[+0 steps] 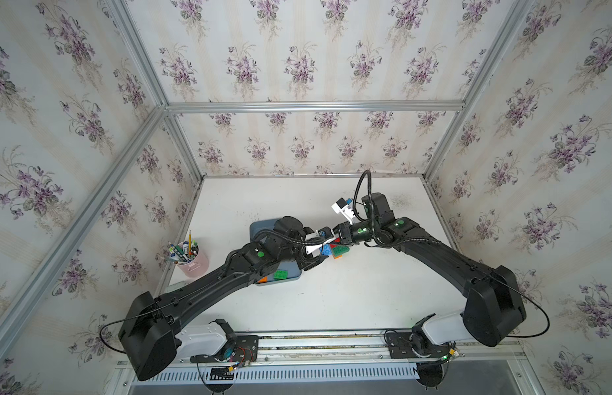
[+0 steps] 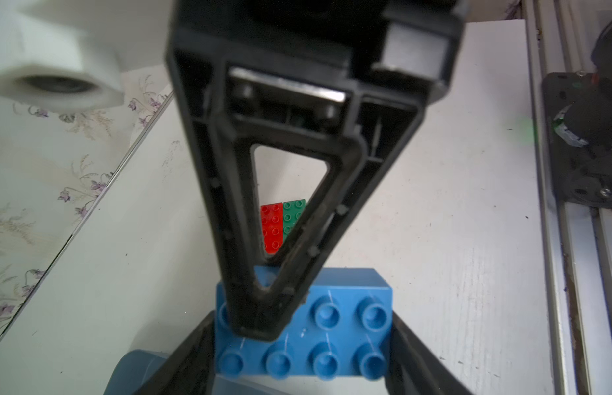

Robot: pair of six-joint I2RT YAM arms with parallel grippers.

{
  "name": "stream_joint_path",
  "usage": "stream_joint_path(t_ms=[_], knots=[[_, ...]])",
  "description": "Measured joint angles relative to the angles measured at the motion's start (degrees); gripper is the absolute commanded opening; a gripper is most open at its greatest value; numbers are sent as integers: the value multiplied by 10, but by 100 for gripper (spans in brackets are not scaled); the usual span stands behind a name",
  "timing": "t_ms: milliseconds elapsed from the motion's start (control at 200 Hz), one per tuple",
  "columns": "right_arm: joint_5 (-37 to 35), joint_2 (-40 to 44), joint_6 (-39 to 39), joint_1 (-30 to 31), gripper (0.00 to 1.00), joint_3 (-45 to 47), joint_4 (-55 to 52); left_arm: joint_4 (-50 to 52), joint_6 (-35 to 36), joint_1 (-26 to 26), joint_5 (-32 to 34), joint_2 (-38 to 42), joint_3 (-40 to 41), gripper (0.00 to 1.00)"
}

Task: Assemble a rectangle with lego
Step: Adjust the lego brick.

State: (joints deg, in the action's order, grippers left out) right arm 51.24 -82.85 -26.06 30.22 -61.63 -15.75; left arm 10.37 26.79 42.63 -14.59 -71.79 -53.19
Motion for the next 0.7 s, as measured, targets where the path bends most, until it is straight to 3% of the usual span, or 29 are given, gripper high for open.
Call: stream_joint_path(t_ms=[200, 505, 704], knots=[[-52, 22, -57, -3, 14, 9, 71, -90, -72, 0, 40, 33, 59, 87], [-181, 92, -188, -1, 13, 110, 259, -295, -277, 11, 153, 20, 138, 84], [-271, 127, -241, 22, 13, 163, 331, -374, -303, 46, 204, -35, 108, 79]])
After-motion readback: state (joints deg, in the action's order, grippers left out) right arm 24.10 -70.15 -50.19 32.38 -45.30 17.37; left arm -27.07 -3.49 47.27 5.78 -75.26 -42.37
